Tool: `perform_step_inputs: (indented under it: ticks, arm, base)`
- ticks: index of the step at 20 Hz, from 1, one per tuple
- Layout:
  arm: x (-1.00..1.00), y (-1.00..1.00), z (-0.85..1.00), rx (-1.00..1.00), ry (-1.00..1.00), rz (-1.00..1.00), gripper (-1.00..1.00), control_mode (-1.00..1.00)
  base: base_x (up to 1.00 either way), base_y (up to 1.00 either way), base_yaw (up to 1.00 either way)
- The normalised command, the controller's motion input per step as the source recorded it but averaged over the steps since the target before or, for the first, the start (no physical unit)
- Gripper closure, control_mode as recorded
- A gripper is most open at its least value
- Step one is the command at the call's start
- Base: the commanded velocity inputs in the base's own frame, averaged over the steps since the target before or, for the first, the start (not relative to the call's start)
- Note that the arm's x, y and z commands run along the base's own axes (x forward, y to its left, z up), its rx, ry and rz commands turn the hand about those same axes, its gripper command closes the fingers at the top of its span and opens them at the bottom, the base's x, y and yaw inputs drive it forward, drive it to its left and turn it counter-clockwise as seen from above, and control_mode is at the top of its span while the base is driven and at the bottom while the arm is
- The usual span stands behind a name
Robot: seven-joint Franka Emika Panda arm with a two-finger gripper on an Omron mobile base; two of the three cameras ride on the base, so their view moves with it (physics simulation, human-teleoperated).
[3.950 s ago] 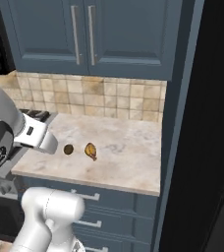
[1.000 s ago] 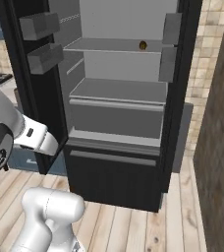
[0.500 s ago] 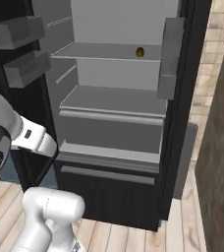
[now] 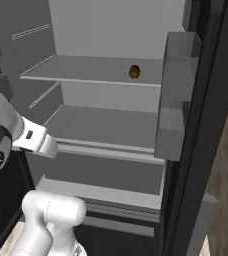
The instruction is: Open the fridge, remove the kiwi, sweet potato, and chicken drumstick, and place them on any counter.
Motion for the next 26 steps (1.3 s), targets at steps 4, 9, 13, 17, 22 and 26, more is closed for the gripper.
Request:
perform_step_inputs:
  ticks: [4, 9, 13, 17, 22, 26]
  arm:
    - [0.00, 0.00, 0.00, 0.00, 0.00, 0.00, -1.00, 1.00]
    - [0.00, 0.00, 0.00, 0.00, 0.00, 0.00, -1.00, 1.00]
    - [0.00, 0.00, 0.00, 0.00, 0.00, 0.00, -1.00, 1.00]
    - [0.00, -0.03, 0.02, 0.01, 0.00, 0.00, -1.00, -1.00]
    - [0.15, -0.22, 0.20, 0.00, 0.00, -0.02, -1.00, -1.00]
    - [0.03, -0.32, 0.15, 0.00, 0.00, -0.03, -1.00, -1.00]
  base:
    - [0.74, -0.28, 0.00]
    - [0.28, -0.24, 0.00]
    - [0.00, -0.11, 0.00]
    - [0.00, 0.00, 0.00]
    - [0.00, 0.00, 0.00]
    - [0.00, 0.00, 0.00]
